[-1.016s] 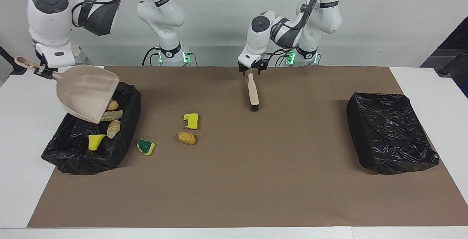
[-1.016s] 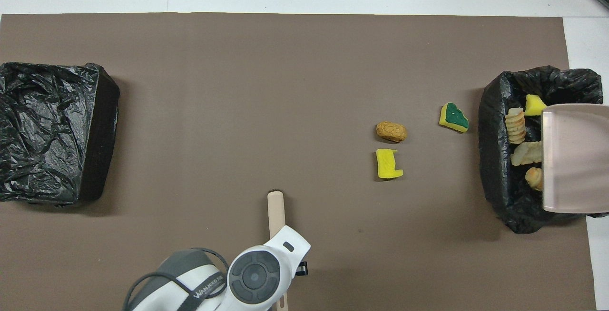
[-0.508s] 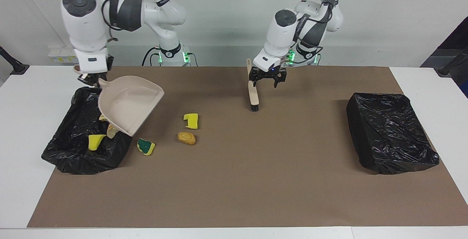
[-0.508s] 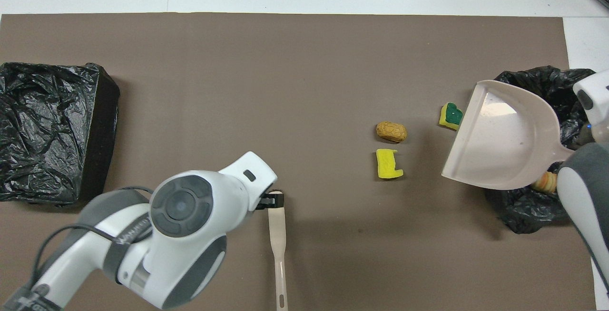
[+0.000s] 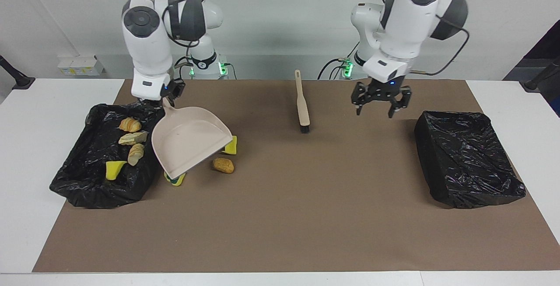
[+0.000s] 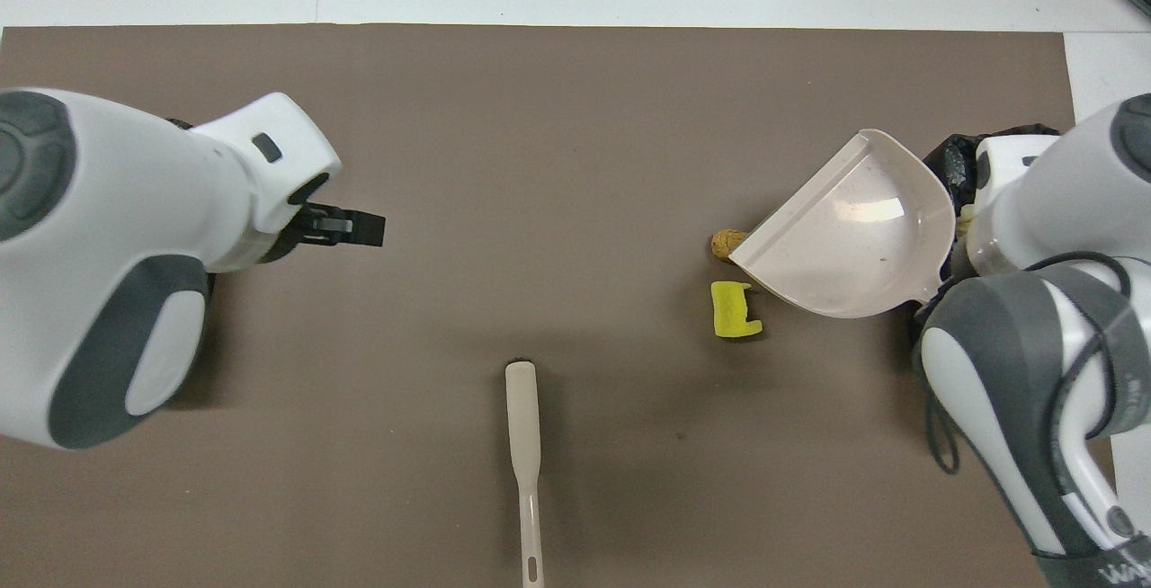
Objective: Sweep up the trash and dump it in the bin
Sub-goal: 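Bring the dustpan back with the right gripper and set it on the table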
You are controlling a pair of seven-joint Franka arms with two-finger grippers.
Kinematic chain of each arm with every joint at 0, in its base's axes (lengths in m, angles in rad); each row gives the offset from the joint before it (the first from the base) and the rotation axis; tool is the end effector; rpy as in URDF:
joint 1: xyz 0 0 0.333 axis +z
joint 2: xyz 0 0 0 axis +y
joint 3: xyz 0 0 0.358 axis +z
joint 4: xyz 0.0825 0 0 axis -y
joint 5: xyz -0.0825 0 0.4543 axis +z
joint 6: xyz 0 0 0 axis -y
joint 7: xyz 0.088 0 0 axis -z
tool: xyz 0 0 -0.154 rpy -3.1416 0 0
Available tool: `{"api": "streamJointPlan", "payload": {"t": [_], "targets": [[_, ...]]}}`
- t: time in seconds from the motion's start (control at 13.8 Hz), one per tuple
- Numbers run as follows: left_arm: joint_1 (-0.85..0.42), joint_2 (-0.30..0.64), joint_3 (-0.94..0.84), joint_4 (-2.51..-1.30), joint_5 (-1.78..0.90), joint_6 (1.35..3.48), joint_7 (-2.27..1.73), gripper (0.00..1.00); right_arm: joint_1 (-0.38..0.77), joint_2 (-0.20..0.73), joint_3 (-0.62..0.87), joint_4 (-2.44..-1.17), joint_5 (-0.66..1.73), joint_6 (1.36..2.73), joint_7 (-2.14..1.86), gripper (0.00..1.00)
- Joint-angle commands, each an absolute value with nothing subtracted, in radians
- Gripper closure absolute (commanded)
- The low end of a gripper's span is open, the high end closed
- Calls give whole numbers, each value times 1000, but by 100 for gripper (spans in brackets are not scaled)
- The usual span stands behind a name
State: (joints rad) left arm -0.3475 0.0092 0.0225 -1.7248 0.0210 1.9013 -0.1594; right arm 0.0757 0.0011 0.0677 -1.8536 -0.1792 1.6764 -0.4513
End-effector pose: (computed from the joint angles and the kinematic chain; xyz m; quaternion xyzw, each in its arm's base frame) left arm 0.6261 -0.2084 0.5606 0.9928 -0.0850 0.0836 0.0101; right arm 0.5995 0.0606 0.4779 0.9434 0.3072 -0.1011 0.0731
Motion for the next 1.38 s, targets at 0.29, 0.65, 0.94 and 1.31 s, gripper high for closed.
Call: {"api": "streamJointPlan", "payload": {"t": [0.29,0.65,0.94,1.31], "targets": [[-145,15,20,-1519,43,1681,127,0,260,110,66,-1813,-22,1810,90,100],[-95,23,26,-1457,35,1589,227,0,372,247,66,-1688,78,1890,355,100],[-94,-3,17,-1468,29,1594,213,0,454,415,66,-1521,57,1873,480,100],[-100,-3,17,-1470,29,1591,215,0,491,538,66,-1453,67,1916,590,100]]}}
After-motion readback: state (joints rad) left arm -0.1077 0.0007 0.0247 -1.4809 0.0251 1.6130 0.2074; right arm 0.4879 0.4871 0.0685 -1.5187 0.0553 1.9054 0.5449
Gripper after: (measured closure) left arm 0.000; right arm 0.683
